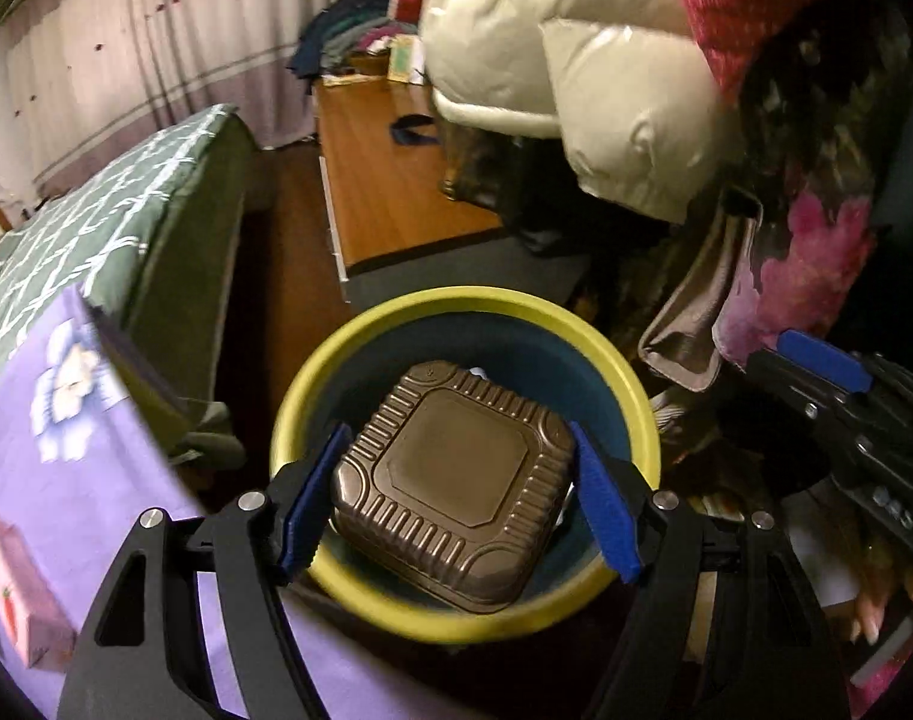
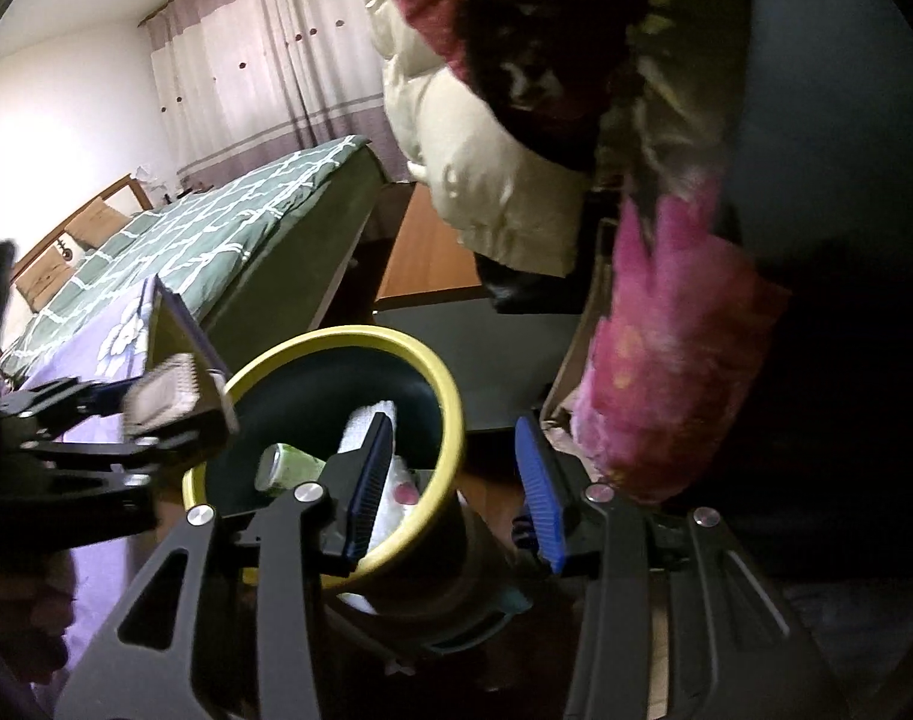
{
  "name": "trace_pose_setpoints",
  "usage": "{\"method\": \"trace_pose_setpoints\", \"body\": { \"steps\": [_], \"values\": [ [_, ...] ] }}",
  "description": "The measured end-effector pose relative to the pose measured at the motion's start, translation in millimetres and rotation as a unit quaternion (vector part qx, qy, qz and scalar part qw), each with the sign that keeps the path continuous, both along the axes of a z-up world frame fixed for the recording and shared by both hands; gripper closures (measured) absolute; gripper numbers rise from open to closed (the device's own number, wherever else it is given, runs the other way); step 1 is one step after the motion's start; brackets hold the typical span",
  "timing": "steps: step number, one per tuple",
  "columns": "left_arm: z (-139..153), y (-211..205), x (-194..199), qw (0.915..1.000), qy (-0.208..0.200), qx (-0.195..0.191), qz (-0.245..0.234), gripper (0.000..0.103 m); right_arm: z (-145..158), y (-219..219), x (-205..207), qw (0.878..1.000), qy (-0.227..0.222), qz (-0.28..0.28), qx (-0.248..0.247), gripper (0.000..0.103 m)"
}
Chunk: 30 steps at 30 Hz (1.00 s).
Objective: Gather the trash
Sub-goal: 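Carry the brown container over the bin and release it with the left gripper, then move the right gripper to the pink strawberry milk carton and grasp it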
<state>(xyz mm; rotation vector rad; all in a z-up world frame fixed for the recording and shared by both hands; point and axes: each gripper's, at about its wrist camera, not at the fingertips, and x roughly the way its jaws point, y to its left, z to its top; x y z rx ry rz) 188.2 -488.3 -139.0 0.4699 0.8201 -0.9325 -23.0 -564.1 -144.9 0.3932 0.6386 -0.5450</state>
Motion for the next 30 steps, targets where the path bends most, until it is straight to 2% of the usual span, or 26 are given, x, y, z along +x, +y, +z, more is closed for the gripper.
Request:
{"method": "trace_pose_setpoints", "body": {
  "steps": [1, 4, 7, 11, 18, 21, 24, 30],
  "values": [
    [-4, -6, 1, 1.0, 0.002, 0.002, -0.003, 0.029, 0, -2, -1, 1.0, 0.0, -0.001, 0.001, 0.061],
    [-11, -20, 2, 1.0, -0.001, 0.006, -0.002, 0.007, -3, -5, 0, 1.0, 0.002, -0.003, 0.004, 0.06],
    [-11, -17, 6, 1.0, -0.001, 0.003, 0.004, 0.007, -5, -5, 2, 1.0, 0.004, -0.003, 0.007, 0.06],
    [-2, 7, 10, 0.9998, 0.002, -0.012, 0.017, 0.007, -7, 0, 7, 1.0, 0.008, 0.005, 0.009, 0.06],
    [34, 107, 12, 0.9946, -0.01, -0.075, 0.071, 0.006, -7, 25, 28, 0.999, 0.016, 0.037, 0.005, 0.06],
    [47, 166, 18, 0.9879, -0.023, -0.101, 0.116, 0.005, -6, 42, 42, 0.998, 0.019, 0.061, 0.005, 0.06],
    [55, 230, 29, 0.9777, -0.038, -0.119, 0.169, 0.005, -4, 67, 59, 0.996, 0.024, 0.088, -0.001, 0.06],
    [50, 351, 49, 0.948, -0.08, -0.114, 0.286, 0.005, 2, 128, 96, 0.987, 0.028, 0.156, -0.016, 0.057]
  ]
}}
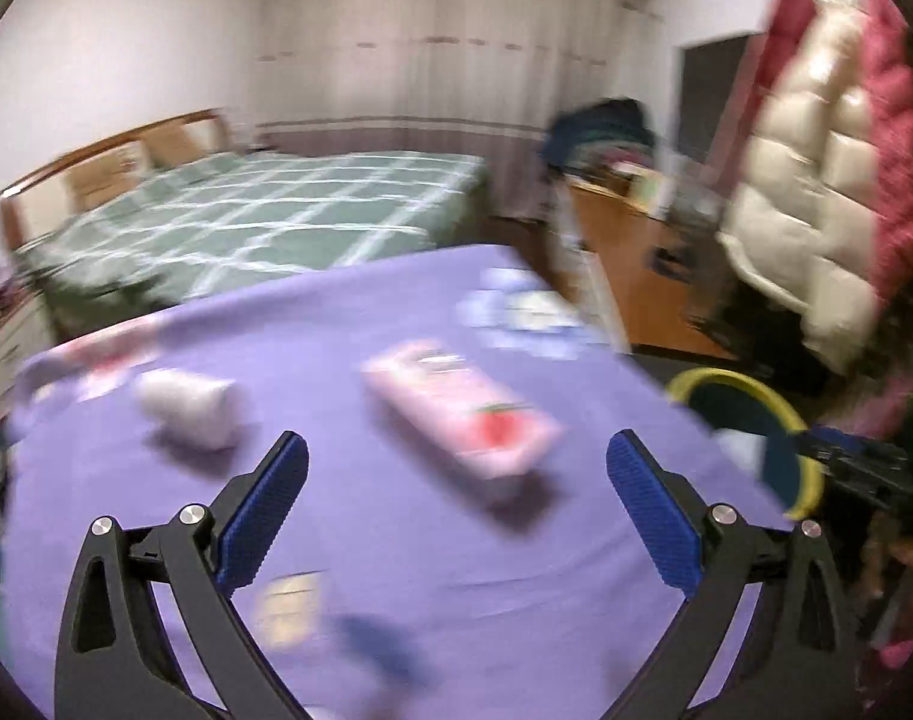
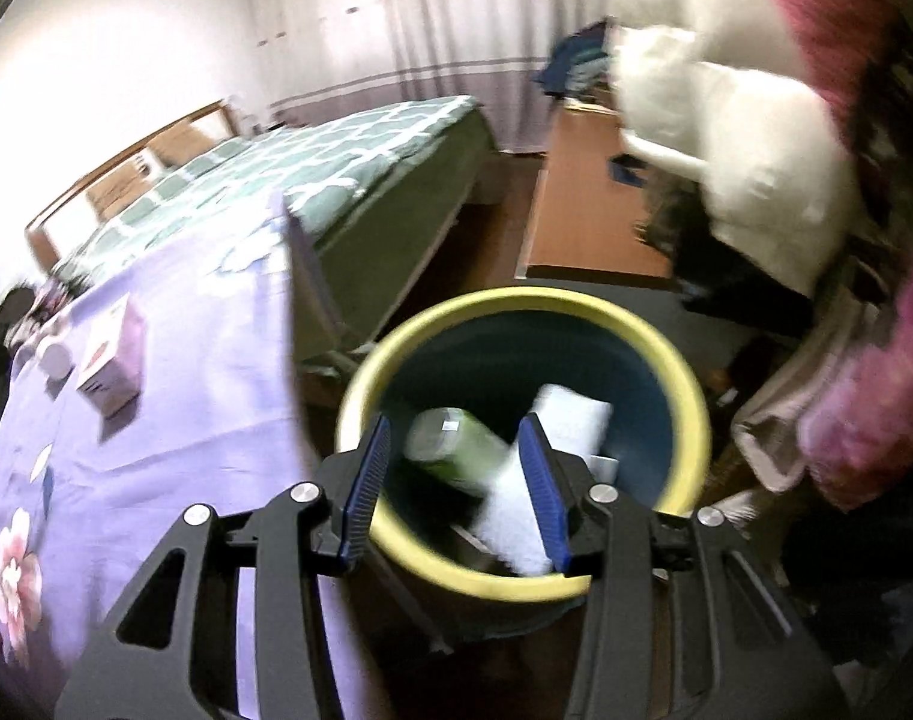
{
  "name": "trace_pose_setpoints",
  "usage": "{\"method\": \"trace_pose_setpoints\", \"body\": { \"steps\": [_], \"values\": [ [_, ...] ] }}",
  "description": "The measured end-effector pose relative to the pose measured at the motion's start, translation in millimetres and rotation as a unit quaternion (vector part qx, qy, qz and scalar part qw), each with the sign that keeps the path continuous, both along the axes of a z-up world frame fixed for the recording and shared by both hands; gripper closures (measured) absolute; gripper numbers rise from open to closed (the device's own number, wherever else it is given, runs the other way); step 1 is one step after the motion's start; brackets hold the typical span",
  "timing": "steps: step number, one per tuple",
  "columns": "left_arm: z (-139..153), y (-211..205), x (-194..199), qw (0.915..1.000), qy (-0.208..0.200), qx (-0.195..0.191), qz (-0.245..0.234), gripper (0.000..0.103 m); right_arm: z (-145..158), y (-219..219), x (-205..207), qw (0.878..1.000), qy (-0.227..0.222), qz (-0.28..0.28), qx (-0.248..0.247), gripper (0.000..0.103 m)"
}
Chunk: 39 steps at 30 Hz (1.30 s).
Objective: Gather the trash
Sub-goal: 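Move the right gripper to the pink strawberry milk carton and grasp it, then carry the pink carton over the bin and open the right gripper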
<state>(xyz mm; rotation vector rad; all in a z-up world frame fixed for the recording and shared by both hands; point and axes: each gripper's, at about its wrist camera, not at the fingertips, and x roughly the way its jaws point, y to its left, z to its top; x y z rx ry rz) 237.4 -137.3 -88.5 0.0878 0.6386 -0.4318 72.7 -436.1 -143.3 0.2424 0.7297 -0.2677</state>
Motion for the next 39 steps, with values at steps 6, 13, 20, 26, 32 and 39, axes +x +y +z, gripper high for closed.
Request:
{"method": "trace_pose_setpoints", "body": {
  "steps": [6, 13, 20, 26, 32, 39],
  "values": [
    [-18, 93, 15, 0.9945, -0.012, 0.012, 0.103, 0.005, 12, 61, 33, 0.997, -0.011, 0.079, -0.004, 0.056],
    [-42, 162, 33, 0.9854, 0.021, -0.039, 0.164, 0.005, 29, 132, 72, 0.984, -0.029, 0.176, -0.023, 0.047],
    [-46, 166, 35, 0.9802, 0.022, -0.026, 0.195, 0.005, 23, 185, 113, 0.968, -0.018, 0.243, -0.065, 0.034],
    [-45, 169, 35, 0.9798, 0.024, -0.033, 0.196, 0.005, -3, 192, 145, 0.967, 0.031, 0.245, -0.055, 0.032],
    [-44, 161, 31, 0.9819, 0.017, -0.022, 0.188, 0.005, -19, 183, 156, 0.967, 0.06, 0.247, -0.009, 0.053],
    [-42, 158, 29, 0.9821, 0.013, -0.014, 0.187, 0.005, -4, 177, 141, 0.971, 0.031, 0.237, -0.002, 0.054]
  ]
}}
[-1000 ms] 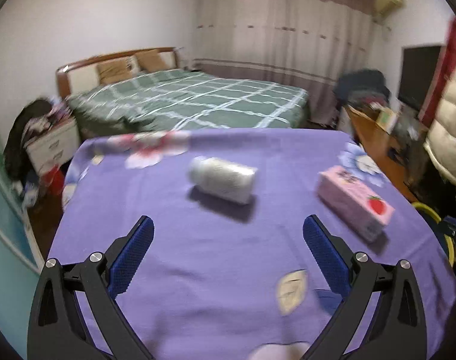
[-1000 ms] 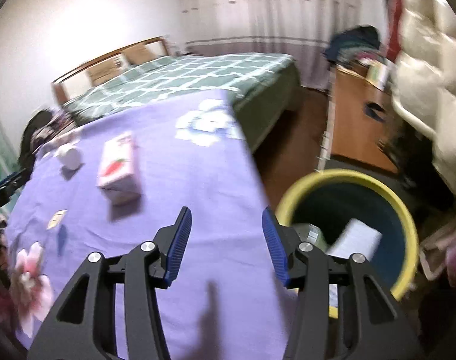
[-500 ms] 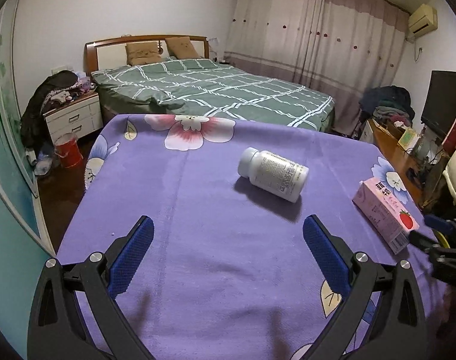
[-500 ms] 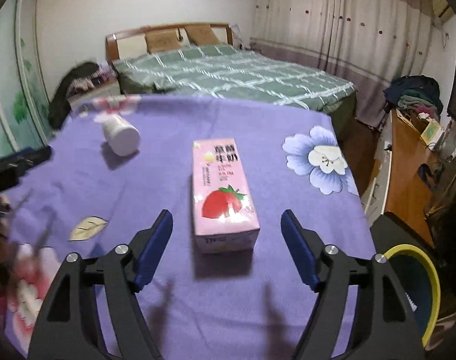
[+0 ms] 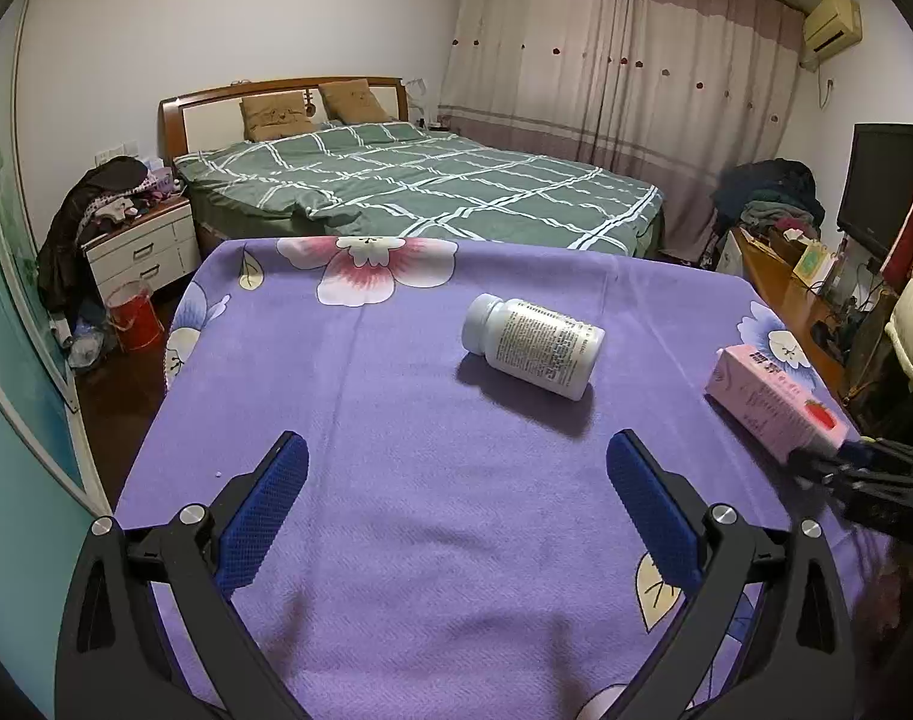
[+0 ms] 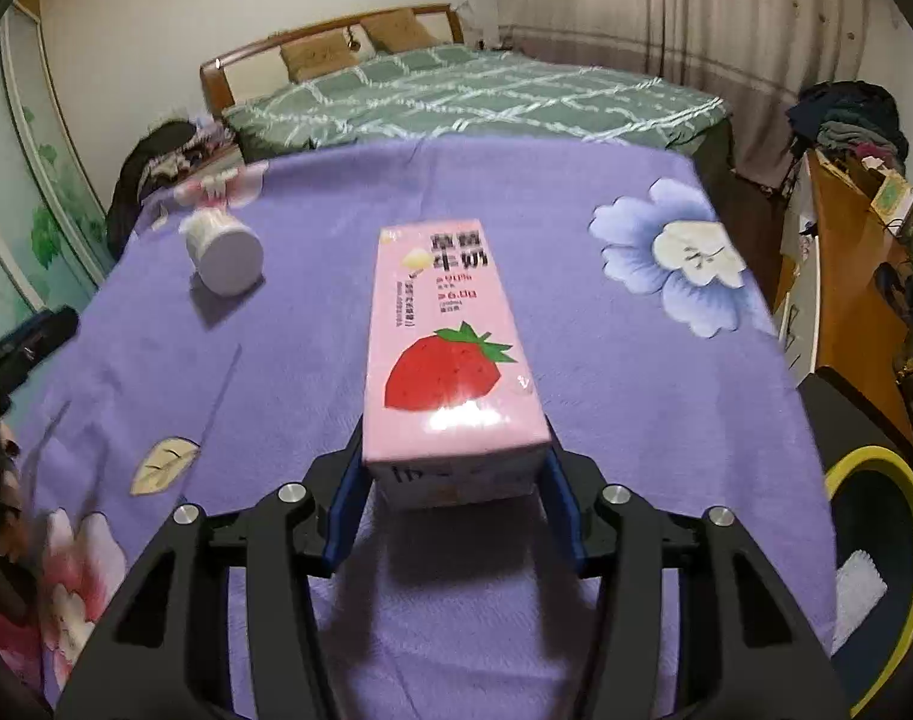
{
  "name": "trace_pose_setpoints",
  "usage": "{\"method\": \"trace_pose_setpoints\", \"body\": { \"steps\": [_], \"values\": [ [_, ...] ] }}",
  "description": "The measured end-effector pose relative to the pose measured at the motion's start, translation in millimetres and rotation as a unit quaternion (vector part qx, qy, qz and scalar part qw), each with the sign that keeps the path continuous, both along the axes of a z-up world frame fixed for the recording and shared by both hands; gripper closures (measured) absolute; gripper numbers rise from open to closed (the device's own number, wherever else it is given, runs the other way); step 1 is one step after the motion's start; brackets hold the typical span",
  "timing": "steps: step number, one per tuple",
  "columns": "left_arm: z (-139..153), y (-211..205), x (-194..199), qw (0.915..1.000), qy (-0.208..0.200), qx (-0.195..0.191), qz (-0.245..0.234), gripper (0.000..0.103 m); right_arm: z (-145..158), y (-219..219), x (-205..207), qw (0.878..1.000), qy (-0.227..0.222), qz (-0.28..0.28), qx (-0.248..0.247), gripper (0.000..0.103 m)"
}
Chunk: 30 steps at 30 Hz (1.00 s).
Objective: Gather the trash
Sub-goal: 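Carry the pink carton over the bin and open the right gripper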
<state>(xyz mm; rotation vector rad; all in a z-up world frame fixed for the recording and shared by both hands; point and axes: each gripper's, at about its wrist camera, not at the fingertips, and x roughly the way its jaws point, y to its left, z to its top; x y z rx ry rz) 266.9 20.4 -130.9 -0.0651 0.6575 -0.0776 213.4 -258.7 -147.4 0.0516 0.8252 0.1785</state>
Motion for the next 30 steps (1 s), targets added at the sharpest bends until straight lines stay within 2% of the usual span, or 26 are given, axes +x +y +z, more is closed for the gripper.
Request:
{"method": "trace_pose_setpoints", "body": {
  "steps": [9, 15, 19, 23, 30],
  "values": [
    [-2, -3, 0, 1.0, 0.003, 0.007, -0.002, 0.005, 46, -15, -49, 0.997, -0.065, -0.02, 0.036, 0.056],
    [-2, -4, 1, 1.0, 0.004, 0.007, -0.003, 0.005, 66, -28, -82, 0.994, -0.093, -0.042, 0.045, 0.056],
    [-3, -6, 0, 0.9999, 0.004, 0.01, -0.006, 0.005, 70, -55, -107, 0.988, -0.112, -0.099, 0.033, 0.056],
    [-4, -8, -1, 0.9999, 0.005, 0.014, -0.009, 0.005, 66, -95, -126, 0.978, -0.111, -0.174, 0.02, 0.056],
    [-7, -14, -1, 0.9995, 0.008, 0.025, -0.015, 0.005, 36, -170, -145, 0.956, -0.07, -0.284, 0.006, 0.056]
  ]
}}
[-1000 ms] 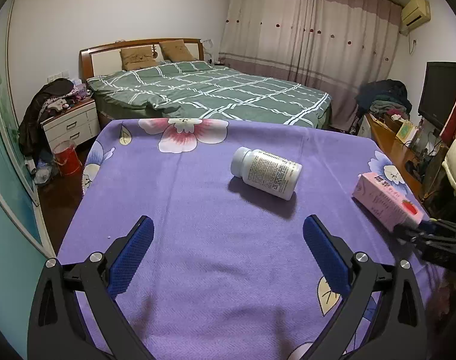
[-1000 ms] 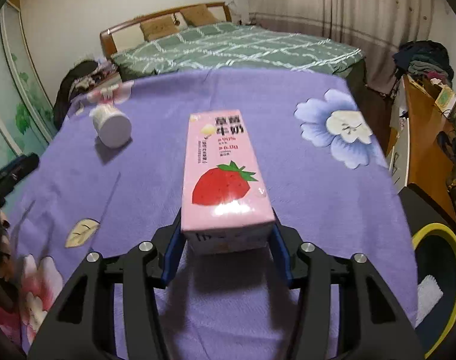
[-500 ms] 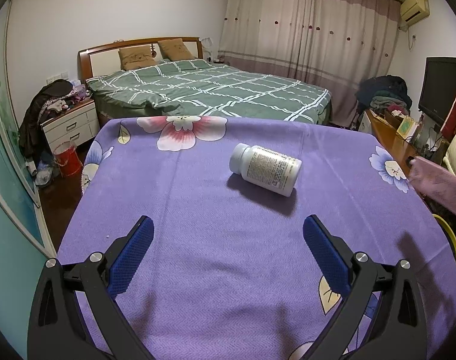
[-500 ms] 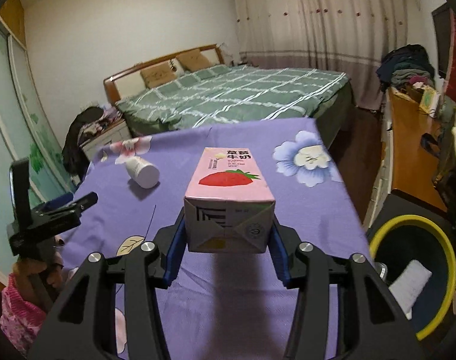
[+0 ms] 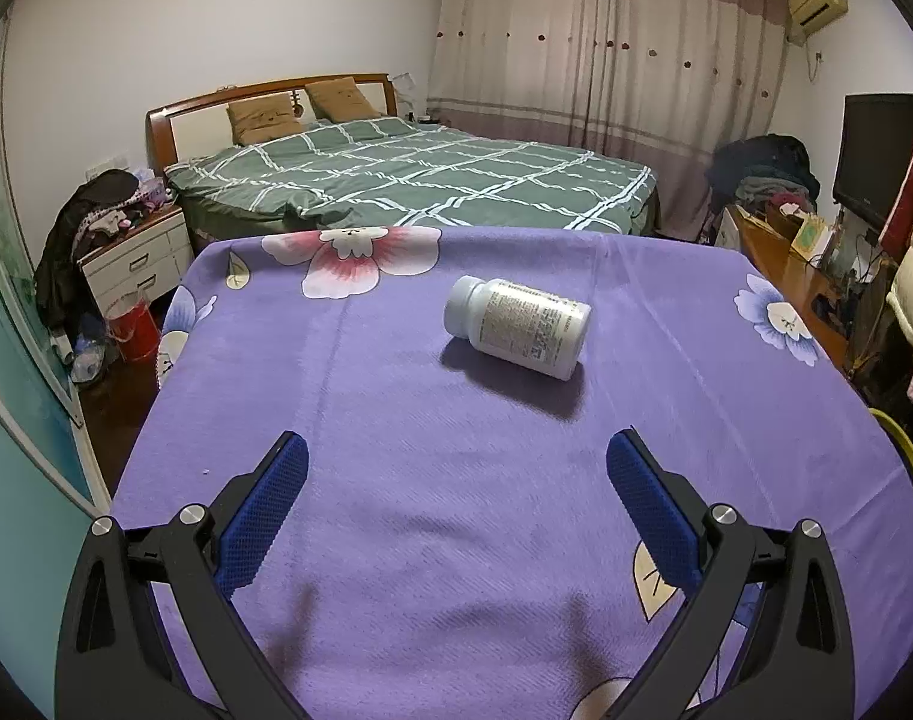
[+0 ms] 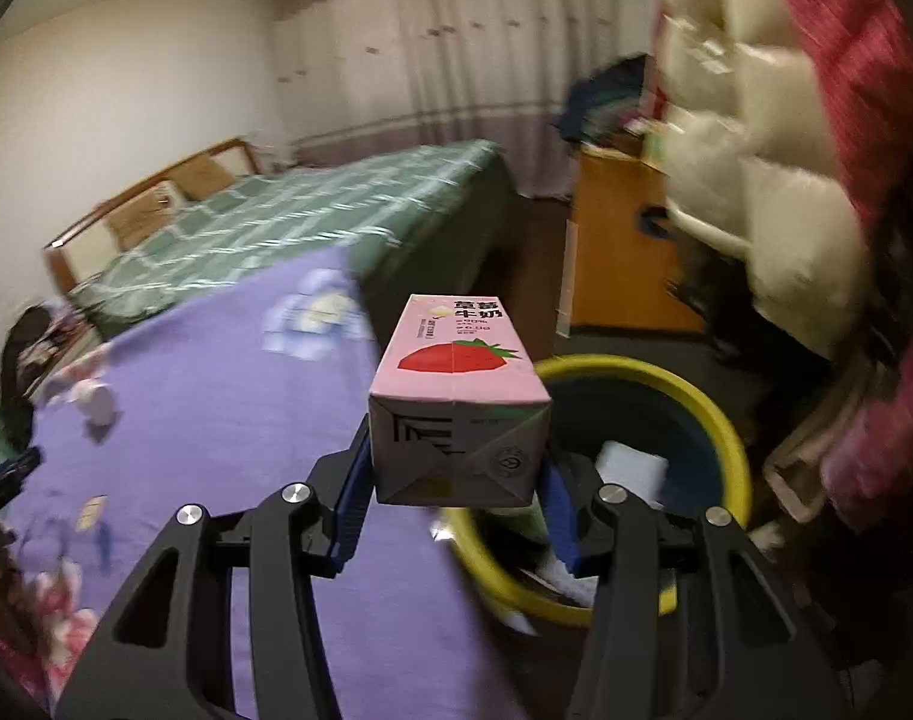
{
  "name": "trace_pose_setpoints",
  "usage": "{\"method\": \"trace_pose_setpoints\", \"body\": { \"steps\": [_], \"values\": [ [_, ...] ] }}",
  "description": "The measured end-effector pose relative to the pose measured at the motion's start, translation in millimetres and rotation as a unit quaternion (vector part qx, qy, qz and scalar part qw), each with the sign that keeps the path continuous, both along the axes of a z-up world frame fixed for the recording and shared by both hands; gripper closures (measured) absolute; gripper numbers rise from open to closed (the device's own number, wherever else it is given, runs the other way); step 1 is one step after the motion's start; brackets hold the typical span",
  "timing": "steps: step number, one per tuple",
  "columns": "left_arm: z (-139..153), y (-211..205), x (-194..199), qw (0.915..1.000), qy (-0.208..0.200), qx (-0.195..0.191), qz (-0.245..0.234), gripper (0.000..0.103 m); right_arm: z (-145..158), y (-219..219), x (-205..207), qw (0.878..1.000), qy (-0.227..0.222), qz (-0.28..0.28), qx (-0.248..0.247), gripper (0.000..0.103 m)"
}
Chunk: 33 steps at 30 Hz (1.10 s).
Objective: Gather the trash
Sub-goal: 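Carry the pink carton over the bin and open the right gripper, then grasp the white pill bottle with the left gripper and lift it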
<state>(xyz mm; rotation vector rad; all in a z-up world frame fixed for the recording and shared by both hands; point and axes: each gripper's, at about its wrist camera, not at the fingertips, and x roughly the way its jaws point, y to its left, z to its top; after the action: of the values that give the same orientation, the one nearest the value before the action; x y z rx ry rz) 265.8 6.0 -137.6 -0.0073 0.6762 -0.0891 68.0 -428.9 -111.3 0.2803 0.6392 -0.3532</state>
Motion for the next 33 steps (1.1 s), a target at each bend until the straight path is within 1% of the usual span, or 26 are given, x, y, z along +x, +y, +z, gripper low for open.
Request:
{"method": "trace_pose_setpoints", "body": {
  "steps": [3, 7, 8, 9, 13, 17, 20, 21, 22, 24, 26, 28, 33],
  "values": [
    [0, -2, 0, 1.0, 0.0, 0.003, -0.002, 0.005, -11, -17, 1, 1.0, 0.011, -0.021, 0.009, 0.056],
    [0, 0, 0, 1.0, 0.001, 0.001, -0.001, 0.005, -19, -25, 6, 0.999, 0.019, -0.038, 0.008, 0.054],
    [0, 0, 0, 1.0, 0.001, 0.0, -0.001, 0.005, -19, -26, 6, 0.999, 0.018, -0.041, 0.008, 0.049],
    [0, -1, 0, 1.0, 0.002, -0.001, -0.003, 0.005, -19, -26, 7, 0.999, 0.018, -0.043, 0.005, 0.047],
    [0, -5, 0, 0.9999, 0.003, 0.002, -0.01, 0.005, -15, -18, 13, 0.999, 0.007, -0.031, 0.005, 0.047],
    [-1, -10, 1, 0.9997, 0.011, -0.001, -0.024, 0.005, -9, 8, 35, 1.0, -0.015, 0.006, 0.002, 0.046],
    [-3, -11, 6, 0.9991, 0.028, -0.013, -0.03, 0.005, -5, 38, 68, 0.998, -0.016, 0.063, 0.005, 0.046],
    [-3, -10, 9, 0.9986, 0.037, -0.022, -0.032, 0.005, -3, 48, 80, 0.997, -0.018, 0.081, 0.002, 0.046],
    [-3, -9, 12, 0.9977, 0.046, -0.034, -0.035, 0.005, 1, 62, 92, 0.995, -0.02, 0.098, -0.01, 0.046],
    [-2, -8, 20, 0.9962, 0.063, -0.042, -0.042, 0.005, 6, 82, 110, 0.992, -0.021, 0.121, -0.033, 0.046],
    [0, -10, 28, 0.9959, 0.069, -0.034, -0.049, 0.005, 10, 96, 126, 0.99, -0.024, 0.136, -0.042, 0.046],
    [1, -16, 39, 0.9952, 0.076, -0.017, -0.059, 0.005, 7, 103, 137, 0.989, -0.023, 0.14, -0.042, 0.046],
    [0, -34, 74, 0.9921, 0.082, 0.036, -0.089, 0.005, -9, 98, 147, 0.99, 0.0, 0.138, -0.023, 0.046]
  ]
}}
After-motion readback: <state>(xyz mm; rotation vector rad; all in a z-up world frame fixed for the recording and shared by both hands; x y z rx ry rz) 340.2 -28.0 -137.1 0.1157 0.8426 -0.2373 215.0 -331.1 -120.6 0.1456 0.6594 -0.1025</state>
